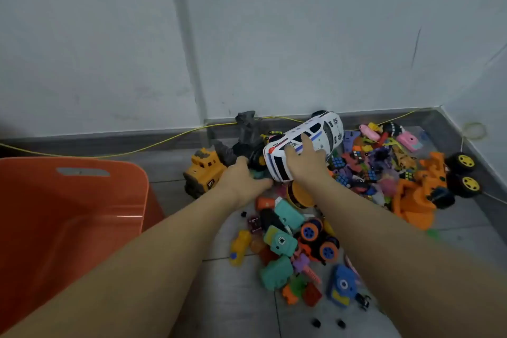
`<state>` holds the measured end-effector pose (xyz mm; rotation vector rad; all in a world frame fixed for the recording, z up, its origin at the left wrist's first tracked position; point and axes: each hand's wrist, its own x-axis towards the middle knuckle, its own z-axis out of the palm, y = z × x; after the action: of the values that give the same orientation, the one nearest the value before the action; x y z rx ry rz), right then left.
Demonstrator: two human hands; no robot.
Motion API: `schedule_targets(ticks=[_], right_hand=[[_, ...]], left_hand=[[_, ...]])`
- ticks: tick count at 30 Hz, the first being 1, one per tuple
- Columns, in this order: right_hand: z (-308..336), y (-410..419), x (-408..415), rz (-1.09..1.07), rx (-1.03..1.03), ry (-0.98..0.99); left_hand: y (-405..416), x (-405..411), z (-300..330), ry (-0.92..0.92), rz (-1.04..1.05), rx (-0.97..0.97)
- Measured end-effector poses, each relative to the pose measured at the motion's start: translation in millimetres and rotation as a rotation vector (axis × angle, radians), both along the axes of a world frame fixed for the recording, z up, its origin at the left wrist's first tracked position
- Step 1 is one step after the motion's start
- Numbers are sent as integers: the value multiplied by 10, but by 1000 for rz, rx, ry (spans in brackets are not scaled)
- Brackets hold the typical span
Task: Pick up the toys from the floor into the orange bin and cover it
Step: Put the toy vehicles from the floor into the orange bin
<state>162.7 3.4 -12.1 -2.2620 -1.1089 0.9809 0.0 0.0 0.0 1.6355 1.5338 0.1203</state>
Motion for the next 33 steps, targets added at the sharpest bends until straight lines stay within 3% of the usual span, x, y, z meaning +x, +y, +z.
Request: schedule_targets(ticks=[4,8,13,16,19,25,33], right_hand=[[-187,316,246,-75,-20,-14],[-381,468,364,-66,-62,-61],[-285,273,374,-209,109,2],[-116,92,388,-265,226,24],[211,-64,235,-248,337,76],[1043,-233,-410,-62,488,83],[1914,-544,-1965,230,542,166]], left_hand=[[230,342,-139,-314,116,-195],[350,614,-200,-449,153,-296],[313,593,-202,-383,256,-249],[262,461,1,-355,194,-209],[146,333,465,-465,193,-243],[-82,-394,1498,-538,248,-209],[-323,-1788,2268,-311,256,42]])
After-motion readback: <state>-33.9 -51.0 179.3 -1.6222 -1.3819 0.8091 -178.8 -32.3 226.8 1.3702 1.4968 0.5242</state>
